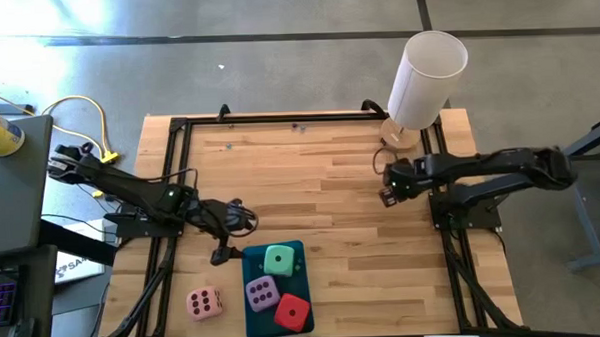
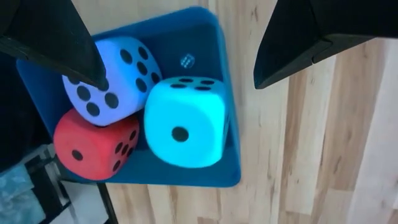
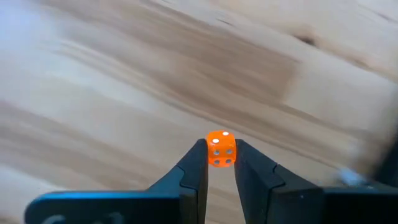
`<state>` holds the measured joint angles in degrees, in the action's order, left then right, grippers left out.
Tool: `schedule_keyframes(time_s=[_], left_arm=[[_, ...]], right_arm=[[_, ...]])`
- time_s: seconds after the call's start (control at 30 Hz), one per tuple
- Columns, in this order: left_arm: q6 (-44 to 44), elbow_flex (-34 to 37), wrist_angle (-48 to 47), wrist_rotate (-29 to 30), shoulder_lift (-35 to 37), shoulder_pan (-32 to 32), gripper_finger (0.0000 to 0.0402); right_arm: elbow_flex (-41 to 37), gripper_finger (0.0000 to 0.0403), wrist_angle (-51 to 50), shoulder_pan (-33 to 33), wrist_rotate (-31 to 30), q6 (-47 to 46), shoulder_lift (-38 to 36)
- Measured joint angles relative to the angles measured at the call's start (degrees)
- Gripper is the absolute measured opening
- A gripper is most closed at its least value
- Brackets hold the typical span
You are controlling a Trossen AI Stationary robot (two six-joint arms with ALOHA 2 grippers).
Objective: Pick & Place Dice
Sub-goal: Put the small orange die into the blue bin
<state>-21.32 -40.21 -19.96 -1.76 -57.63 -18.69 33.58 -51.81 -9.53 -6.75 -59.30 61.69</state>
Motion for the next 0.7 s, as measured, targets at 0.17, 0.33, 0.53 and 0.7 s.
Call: schedule_keyframes(time_s=[0.17,0.33,0.53,0.7], left_arm=[[-0.1,0.0,4.6,0.1,-2.4,0.0,0.0400],[-0.1,0.0,9.9,0.1,-4.7,0.0,0.0400],[0.9,0.0,16.5,0.2,-7.9,0.1,0.0400],[5.4,0.0,23.0,0.6,-10.7,0.1,0.0400]], right_arm=[[0.0,0.0055,10.4,9.1,-5.3,-1.1,-0.3],[0.1,0.0055,25.9,17.5,-11.8,0.9,0.5],[0.1,0.0055,44.8,25.2,-17.9,10.2,2.6],[0.1,0.0055,58.8,28.7,-18.9,20.0,5.3]])
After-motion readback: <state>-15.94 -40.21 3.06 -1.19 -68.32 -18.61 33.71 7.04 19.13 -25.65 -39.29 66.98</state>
